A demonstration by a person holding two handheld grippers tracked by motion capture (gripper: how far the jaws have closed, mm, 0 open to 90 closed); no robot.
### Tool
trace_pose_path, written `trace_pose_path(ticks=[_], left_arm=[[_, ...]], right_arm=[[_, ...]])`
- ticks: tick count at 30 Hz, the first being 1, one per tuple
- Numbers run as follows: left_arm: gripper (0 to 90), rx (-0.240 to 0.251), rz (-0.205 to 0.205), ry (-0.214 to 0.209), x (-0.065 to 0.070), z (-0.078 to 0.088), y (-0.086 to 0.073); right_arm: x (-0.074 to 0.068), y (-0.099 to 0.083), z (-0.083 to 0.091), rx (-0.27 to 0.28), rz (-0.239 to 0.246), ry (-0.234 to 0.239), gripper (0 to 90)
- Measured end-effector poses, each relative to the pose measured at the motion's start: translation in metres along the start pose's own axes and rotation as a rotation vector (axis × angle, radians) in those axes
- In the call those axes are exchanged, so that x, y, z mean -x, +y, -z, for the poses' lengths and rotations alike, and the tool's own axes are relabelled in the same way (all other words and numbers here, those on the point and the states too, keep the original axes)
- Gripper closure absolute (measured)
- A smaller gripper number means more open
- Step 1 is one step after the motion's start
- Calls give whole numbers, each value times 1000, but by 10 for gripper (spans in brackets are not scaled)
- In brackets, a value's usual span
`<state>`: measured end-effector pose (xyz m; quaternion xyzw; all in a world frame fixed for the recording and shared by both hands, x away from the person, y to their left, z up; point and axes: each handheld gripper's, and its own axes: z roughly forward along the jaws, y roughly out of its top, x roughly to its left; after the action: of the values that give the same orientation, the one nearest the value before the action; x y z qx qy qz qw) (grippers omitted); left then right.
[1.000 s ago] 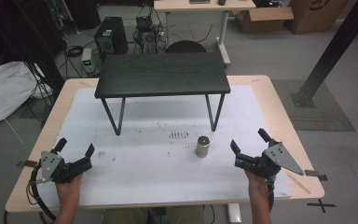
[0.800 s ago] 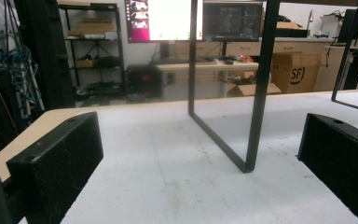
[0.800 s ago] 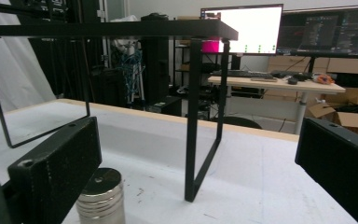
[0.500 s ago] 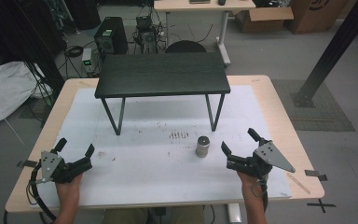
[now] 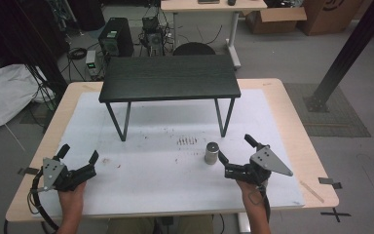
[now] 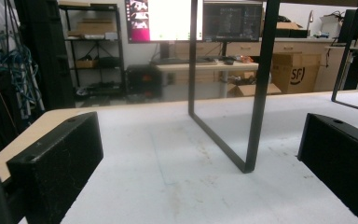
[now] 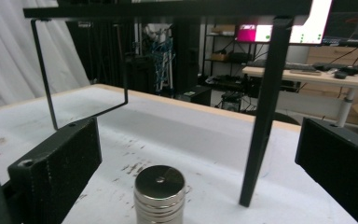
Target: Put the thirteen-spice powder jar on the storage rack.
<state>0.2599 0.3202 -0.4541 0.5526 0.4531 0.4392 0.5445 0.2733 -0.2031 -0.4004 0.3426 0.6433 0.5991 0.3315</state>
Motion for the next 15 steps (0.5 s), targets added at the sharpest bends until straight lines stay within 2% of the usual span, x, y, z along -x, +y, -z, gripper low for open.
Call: trace_pose_path(ticks=[9, 15], left_arm=[[4, 0, 1, 0, 0, 0, 0], [4, 1, 0, 0, 0, 0, 0]], right_arm=[[-11, -11, -21, -51, -16, 49, 0], [-13, -17, -30, -90, -30, 51, 1]])
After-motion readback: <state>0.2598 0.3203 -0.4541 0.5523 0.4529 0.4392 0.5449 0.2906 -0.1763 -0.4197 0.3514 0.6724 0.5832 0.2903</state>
